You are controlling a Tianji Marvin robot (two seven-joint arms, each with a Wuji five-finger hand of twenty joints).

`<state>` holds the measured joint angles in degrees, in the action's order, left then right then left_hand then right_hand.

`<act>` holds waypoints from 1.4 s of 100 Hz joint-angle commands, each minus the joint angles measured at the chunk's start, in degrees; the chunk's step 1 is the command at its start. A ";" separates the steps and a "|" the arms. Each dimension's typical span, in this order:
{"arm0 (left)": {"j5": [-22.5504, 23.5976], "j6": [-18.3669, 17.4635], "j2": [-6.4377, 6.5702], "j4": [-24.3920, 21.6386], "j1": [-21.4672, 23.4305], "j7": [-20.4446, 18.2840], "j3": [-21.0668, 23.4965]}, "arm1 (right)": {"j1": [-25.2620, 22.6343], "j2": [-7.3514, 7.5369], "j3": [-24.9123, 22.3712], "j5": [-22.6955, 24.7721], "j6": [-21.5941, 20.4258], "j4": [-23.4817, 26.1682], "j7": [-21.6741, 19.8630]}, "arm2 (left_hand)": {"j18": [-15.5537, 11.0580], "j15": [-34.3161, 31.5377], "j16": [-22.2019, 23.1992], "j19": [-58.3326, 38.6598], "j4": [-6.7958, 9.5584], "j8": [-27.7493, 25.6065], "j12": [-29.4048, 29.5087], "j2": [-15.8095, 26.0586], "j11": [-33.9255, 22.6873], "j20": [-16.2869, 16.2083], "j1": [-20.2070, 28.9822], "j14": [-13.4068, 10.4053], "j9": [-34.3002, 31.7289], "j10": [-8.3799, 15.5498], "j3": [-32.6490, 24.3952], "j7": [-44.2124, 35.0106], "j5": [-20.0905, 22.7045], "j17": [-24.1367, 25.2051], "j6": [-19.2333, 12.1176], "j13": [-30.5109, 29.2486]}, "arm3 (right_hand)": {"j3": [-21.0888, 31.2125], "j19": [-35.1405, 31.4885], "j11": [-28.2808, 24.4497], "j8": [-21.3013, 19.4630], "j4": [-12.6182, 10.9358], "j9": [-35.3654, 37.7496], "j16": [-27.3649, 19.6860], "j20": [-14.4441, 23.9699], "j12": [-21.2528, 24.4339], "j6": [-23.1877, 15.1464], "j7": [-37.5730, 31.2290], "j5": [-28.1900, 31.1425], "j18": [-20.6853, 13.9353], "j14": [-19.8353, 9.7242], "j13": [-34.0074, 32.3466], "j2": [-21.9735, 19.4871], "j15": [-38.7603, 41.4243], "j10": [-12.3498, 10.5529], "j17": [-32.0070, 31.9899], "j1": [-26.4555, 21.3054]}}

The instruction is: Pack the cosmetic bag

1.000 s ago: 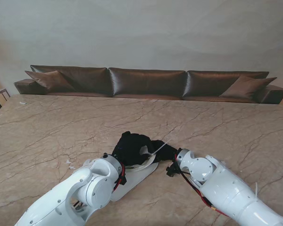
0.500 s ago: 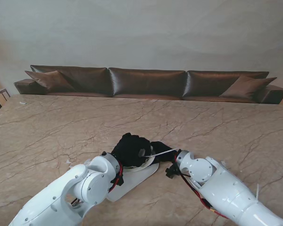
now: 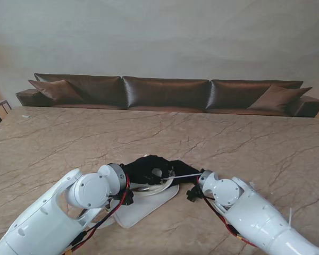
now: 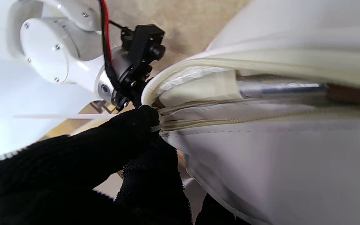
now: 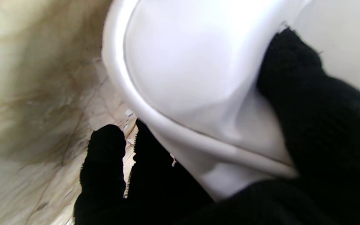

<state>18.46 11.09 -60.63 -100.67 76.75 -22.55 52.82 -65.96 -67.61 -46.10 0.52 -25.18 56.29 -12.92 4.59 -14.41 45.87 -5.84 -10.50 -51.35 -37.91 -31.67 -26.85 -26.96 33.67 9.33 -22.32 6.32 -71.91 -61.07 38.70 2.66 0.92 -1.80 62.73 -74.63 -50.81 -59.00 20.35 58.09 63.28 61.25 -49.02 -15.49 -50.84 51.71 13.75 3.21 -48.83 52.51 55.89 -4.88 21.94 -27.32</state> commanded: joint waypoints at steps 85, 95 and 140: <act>-0.89 -9.70 0.50 2.32 2.28 -1.41 7.11 | -0.78 1.65 -0.99 0.30 -1.24 -1.09 -4.18 | 0.52 4.89 -4.03 4.57 3.68 -7.37 4.98 0.94 6.14 12.02 -14.27 -4.46 1.37 -2.40 -6.07 -10.85 8.25 -0.08 -7.40 -1.31 | 14.93 -1.26 -10.08 -6.01 -7.07 9.86 5.59 -1.31 -3.02 -10.40 -16.67 18.94 0.55 5.16 -8.76 -20.80 13.45 -1.08 1.28 -25.75; -0.40 -10.09 0.59 2.58 2.51 -1.52 8.06 | -1.17 1.76 -1.55 0.44 -1.14 -0.97 -4.16 | 0.62 5.41 -3.88 4.10 5.19 -7.76 4.98 2.99 6.56 11.71 -15.85 -4.47 1.53 -2.66 -4.24 -10.58 7.84 0.09 -7.70 -1.52 | 15.47 -1.38 -10.40 -5.95 -6.68 10.00 5.73 -1.98 -3.08 -10.28 -16.76 19.35 0.74 5.34 -8.72 -20.34 13.59 -0.72 1.30 -25.90; 2.53 -14.16 0.96 4.61 4.17 -1.22 9.16 | -1.98 1.39 -2.34 -0.21 -0.35 -1.40 -3.58 | 1.34 5.31 -3.83 1.96 9.55 -9.45 5.79 2.28 7.66 7.59 -9.95 -3.54 4.75 -3.43 16.46 -5.64 -2.22 0.60 -13.17 -2.14 | 15.97 -1.79 -11.70 -5.82 -6.14 9.76 6.14 -2.30 -3.19 -9.31 -17.24 19.38 1.25 6.23 -8.49 -20.12 14.51 0.68 0.63 -26.00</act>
<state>20.85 -3.12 -60.10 -97.24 80.84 -24.90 62.32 -67.09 -67.36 -48.55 -0.13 -26.12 57.09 -16.89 6.05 -9.43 41.97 -3.45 0.95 -53.32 -32.45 -26.18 -19.47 -18.21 22.85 5.94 -18.74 4.46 -55.96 -42.36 35.17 2.73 -11.87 -4.03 59.75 -74.97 -52.83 -60.09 19.32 61.40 65.69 59.04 -50.37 -15.15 -51.16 53.07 14.29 3.63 -52.91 49.13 60.78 -4.82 22.83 -26.84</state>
